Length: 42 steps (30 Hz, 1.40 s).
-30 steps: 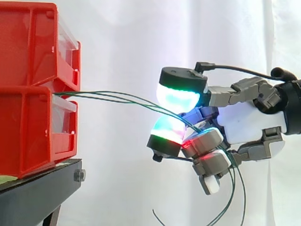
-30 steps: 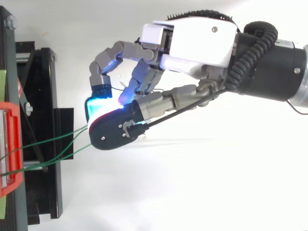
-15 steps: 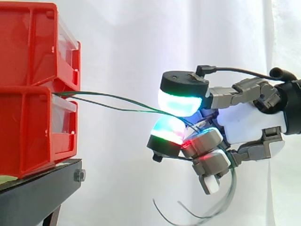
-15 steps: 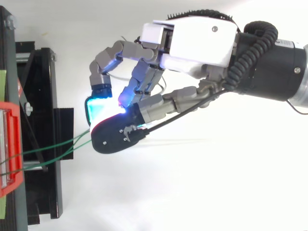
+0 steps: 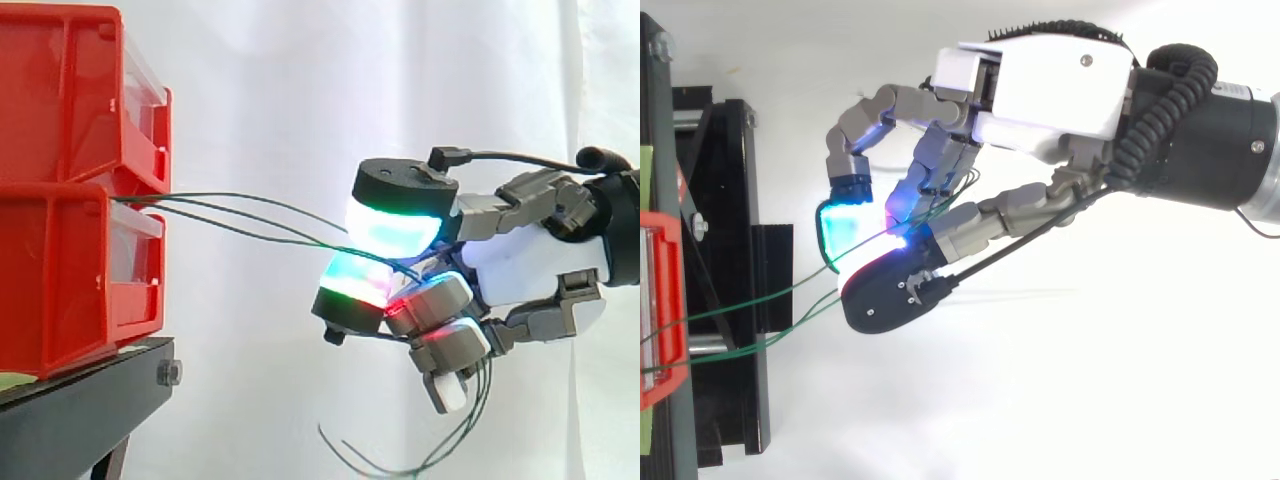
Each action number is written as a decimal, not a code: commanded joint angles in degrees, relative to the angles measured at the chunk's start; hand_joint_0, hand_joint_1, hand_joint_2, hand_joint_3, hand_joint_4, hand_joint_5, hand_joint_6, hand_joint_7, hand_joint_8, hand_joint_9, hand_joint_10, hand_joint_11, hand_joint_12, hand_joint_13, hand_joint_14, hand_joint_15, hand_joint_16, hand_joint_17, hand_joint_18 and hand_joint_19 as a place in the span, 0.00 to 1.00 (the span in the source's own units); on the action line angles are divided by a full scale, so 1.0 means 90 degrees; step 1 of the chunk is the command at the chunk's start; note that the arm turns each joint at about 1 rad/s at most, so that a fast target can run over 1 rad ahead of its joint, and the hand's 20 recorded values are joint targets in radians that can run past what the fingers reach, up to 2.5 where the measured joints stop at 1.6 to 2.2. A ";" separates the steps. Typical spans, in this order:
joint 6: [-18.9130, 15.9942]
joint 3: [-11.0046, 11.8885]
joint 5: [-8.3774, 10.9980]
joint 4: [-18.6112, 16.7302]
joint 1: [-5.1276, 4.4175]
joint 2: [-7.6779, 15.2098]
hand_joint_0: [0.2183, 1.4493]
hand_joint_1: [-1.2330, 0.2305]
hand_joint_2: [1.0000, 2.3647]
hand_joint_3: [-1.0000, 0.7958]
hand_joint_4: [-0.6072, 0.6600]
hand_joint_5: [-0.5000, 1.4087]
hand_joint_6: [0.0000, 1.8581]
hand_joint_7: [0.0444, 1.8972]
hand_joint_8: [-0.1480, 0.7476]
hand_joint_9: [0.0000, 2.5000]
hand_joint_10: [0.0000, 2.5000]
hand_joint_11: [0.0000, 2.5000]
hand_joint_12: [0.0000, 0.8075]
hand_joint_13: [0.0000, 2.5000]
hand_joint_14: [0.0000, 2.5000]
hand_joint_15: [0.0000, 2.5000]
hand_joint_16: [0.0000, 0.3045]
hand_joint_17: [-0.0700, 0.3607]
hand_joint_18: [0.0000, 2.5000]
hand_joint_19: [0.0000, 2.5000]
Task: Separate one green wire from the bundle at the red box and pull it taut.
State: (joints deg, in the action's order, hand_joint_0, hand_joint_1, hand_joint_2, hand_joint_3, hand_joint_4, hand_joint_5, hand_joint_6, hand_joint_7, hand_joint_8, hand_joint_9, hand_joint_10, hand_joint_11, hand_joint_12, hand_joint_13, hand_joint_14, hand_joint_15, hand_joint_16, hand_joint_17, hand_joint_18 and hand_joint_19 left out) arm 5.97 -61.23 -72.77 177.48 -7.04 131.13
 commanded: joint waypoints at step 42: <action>-0.0010 0.0221 0.0000 0.0035 0.0040 0.0000 0.28 0.43 0.00 0.30 0.62 0.17 0.47 0.60 0.50 0.48 0.00 0.68 0.46 0.49 0.01 0.47 0.18 0.45 0.39 0.26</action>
State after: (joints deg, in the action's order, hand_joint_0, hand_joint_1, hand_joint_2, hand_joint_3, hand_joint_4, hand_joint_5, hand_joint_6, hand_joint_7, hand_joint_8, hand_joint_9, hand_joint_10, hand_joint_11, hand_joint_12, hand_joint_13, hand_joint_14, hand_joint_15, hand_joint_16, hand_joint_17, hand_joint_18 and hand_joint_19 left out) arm 5.77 -59.23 -72.78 177.83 -6.62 131.13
